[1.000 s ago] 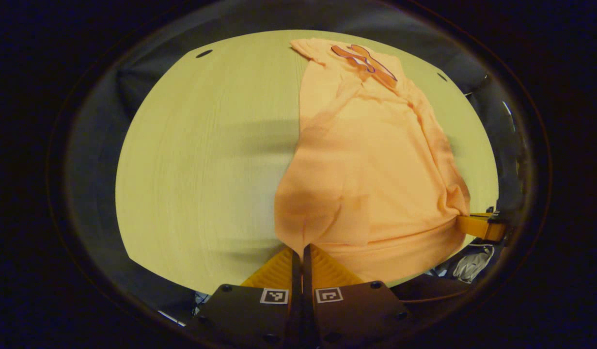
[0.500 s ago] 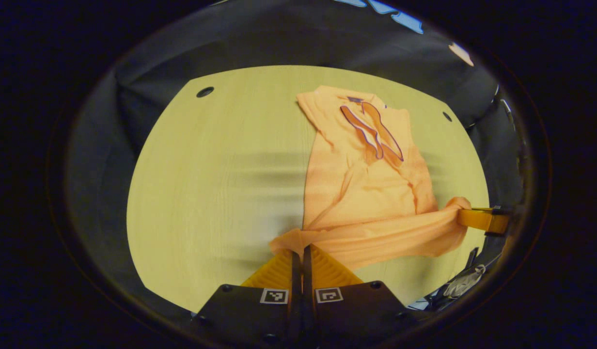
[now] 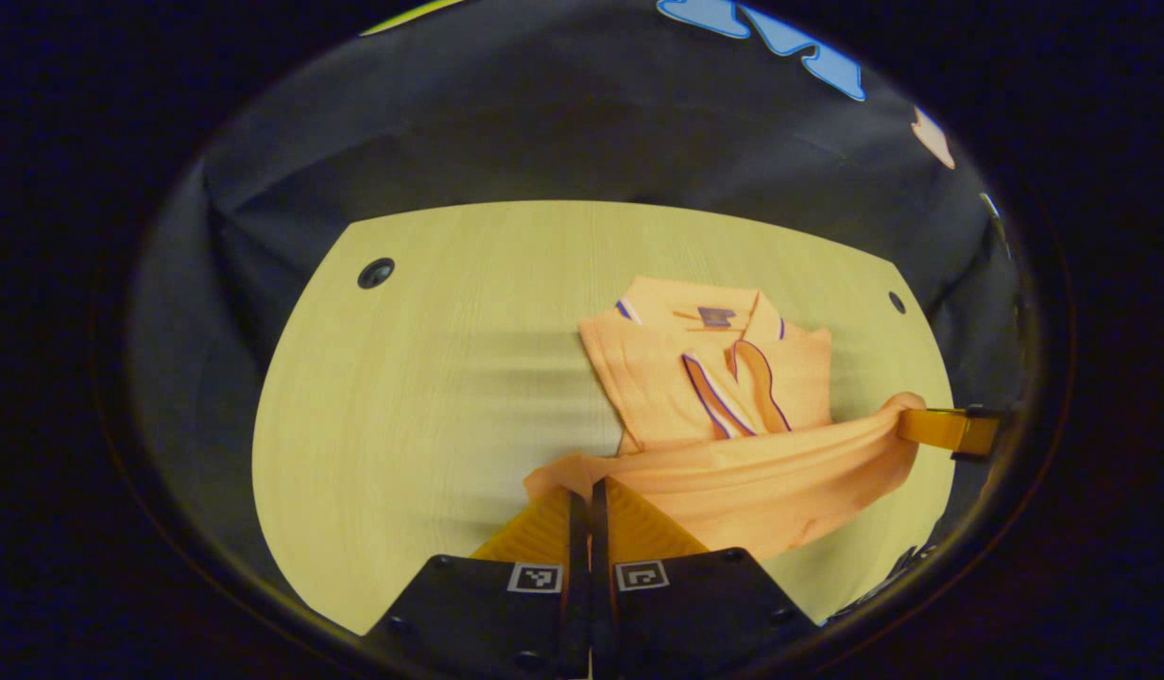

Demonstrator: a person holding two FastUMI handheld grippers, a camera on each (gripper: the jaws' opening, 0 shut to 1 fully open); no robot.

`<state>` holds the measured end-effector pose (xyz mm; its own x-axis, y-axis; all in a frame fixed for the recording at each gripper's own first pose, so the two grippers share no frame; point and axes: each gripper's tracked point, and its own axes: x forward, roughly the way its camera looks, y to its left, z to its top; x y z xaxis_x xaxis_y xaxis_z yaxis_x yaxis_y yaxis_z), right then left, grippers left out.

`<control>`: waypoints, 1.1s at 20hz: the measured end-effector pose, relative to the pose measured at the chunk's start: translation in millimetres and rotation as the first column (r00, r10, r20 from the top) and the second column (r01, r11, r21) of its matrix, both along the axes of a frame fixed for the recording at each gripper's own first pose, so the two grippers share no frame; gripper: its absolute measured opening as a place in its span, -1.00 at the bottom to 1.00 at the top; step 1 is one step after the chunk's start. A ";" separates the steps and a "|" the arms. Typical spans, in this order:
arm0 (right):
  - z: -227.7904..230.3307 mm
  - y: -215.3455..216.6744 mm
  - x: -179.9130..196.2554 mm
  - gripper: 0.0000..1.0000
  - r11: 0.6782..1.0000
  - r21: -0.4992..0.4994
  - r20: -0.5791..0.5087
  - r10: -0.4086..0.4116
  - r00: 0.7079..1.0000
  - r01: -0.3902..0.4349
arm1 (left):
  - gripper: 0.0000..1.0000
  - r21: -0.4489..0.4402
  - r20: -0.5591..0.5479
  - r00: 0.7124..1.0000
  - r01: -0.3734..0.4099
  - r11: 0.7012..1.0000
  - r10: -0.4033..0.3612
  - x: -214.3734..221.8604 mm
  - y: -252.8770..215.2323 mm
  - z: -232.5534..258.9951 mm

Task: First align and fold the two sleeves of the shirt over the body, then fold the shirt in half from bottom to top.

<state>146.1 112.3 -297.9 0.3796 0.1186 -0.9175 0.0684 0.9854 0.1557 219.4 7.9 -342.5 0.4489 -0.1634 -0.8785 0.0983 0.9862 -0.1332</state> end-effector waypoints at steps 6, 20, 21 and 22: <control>-8.0 -1.8 77.3 -1.00 0.997 0.003 0.112 -0.075 0.991 0.075 | -0.88 0.008 0.132 0.991 -0.018 1.000 0.017 86.6 -4.1 20.6; -38.2 4.1 170.3 -1.00 0.995 -0.069 0.303 -0.042 0.952 0.066 | -0.88 0.048 0.265 0.963 -0.072 0.996 0.057 167.2 -10.5 -23.1; -37.3 5.3 170.1 -1.00 0.996 -0.074 0.306 -0.029 0.951 0.054 | -0.88 0.039 0.266 0.962 -0.081 0.996 0.068 167.9 -7.9 -25.7; -37.7 5.3 170.3 -0.99 0.996 -0.077 0.310 -0.018 0.951 0.044 | -0.88 0.039 0.262 0.962 -0.086 0.996 0.073 167.1 -5.7 -28.5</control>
